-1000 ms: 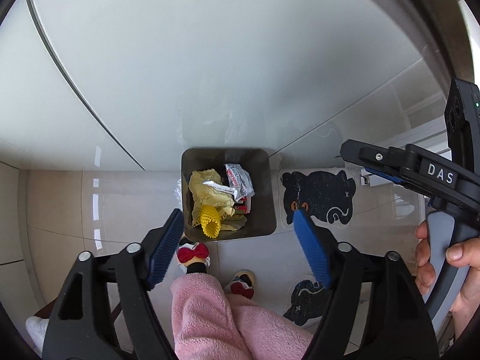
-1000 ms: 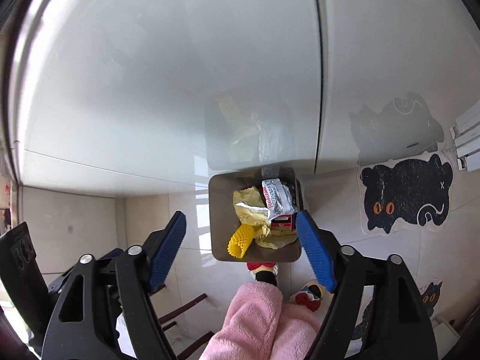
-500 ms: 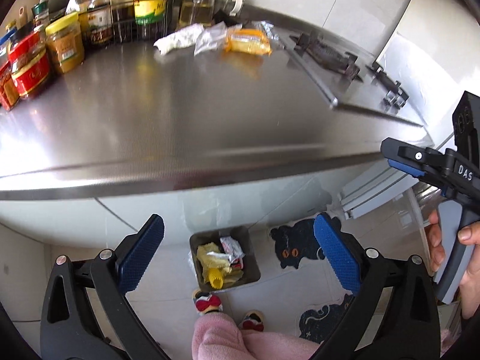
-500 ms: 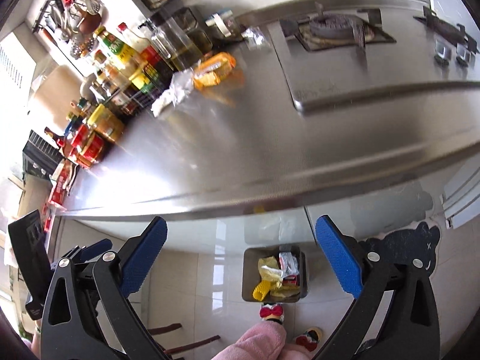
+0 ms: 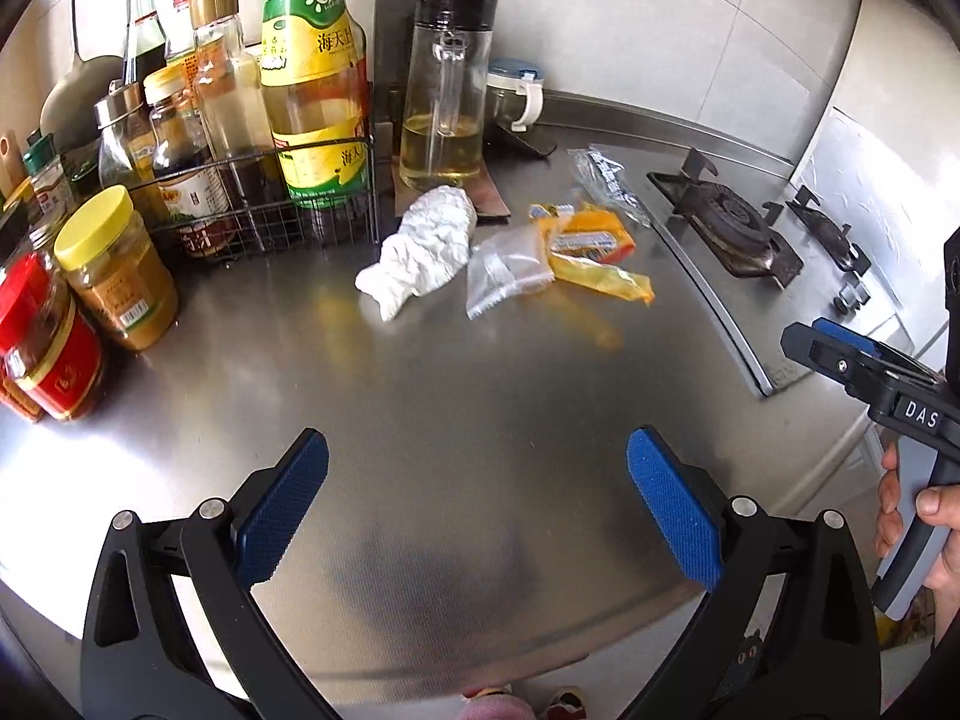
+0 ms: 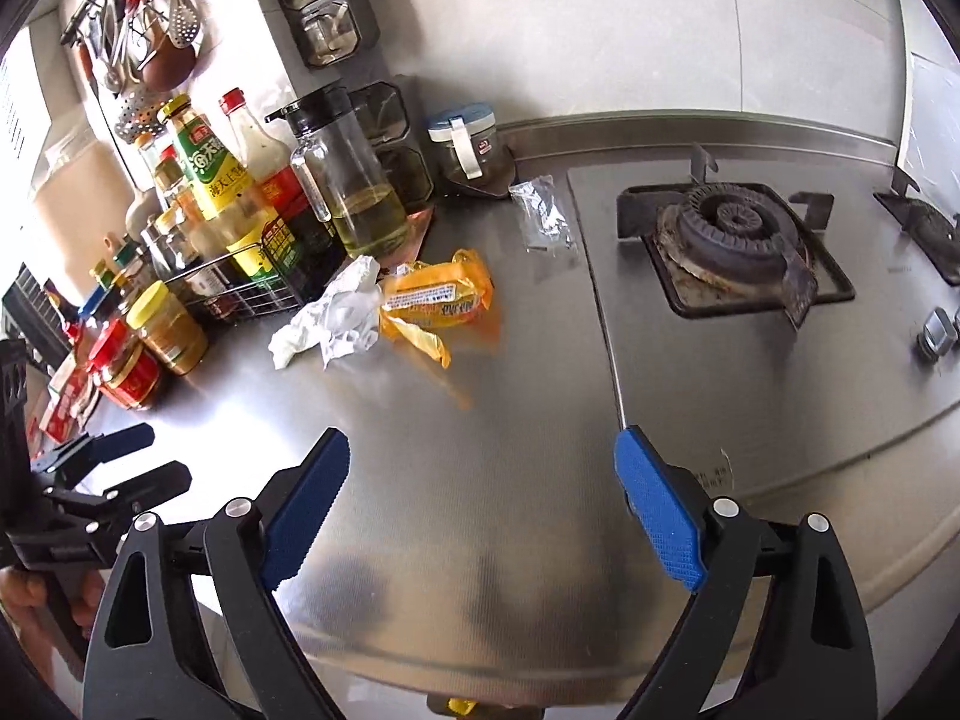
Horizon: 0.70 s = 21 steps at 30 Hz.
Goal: Collect trash
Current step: 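Raise both open grippers back to the counter trash, then grasp the white tissue with the left gripper while the right grasps the orange snack bag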
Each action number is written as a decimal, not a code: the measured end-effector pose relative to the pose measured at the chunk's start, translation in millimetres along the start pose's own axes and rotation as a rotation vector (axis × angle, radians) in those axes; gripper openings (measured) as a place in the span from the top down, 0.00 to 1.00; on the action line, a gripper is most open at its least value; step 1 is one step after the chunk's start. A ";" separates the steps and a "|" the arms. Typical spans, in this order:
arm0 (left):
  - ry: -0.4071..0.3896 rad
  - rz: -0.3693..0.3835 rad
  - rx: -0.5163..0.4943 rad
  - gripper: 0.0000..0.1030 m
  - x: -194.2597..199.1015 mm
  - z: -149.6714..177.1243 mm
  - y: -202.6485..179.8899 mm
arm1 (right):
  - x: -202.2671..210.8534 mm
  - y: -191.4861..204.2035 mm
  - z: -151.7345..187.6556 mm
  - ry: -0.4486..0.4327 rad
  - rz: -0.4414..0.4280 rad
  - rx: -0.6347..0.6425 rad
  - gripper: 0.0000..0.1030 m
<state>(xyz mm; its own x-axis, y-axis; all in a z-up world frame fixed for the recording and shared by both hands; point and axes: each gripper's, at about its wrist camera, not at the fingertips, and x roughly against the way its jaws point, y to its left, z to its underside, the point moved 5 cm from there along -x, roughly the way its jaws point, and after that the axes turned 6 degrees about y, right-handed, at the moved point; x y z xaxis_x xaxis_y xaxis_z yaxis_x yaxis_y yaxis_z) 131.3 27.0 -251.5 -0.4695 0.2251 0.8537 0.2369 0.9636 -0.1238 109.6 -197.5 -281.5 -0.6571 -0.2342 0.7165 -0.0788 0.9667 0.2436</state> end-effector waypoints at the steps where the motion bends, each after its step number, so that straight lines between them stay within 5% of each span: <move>1: -0.003 0.003 0.006 0.09 -5.5 -9.6 5.4 | -7.1 2.9 -5.8 0.005 0.002 0.012 0.24; 5: 0.007 0.028 0.049 0.30 -32.1 -41.1 27.0 | -36.4 14.1 -22.6 0.035 -0.006 0.038 0.30; 9: 0.017 0.023 0.059 0.33 -57.0 -61.2 43.0 | -62.9 25.3 -32.3 0.058 -0.002 0.074 0.41; 18: 0.060 0.038 0.076 0.33 -102.4 -80.6 67.9 | -105.5 30.0 -38.0 0.117 -0.005 0.067 0.42; 21: 0.074 0.067 0.069 0.44 -113.4 -82.8 68.4 | -111.4 33.2 -37.0 0.126 -0.011 0.068 0.58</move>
<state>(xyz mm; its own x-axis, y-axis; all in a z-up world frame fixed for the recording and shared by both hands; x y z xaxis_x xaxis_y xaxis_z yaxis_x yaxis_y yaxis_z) 271.1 55.4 -314.8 -0.3903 0.2807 0.8769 0.2058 0.9549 -0.2141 207.9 -143.1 -329.1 -0.5566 -0.2522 0.7916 -0.1390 0.9676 0.2106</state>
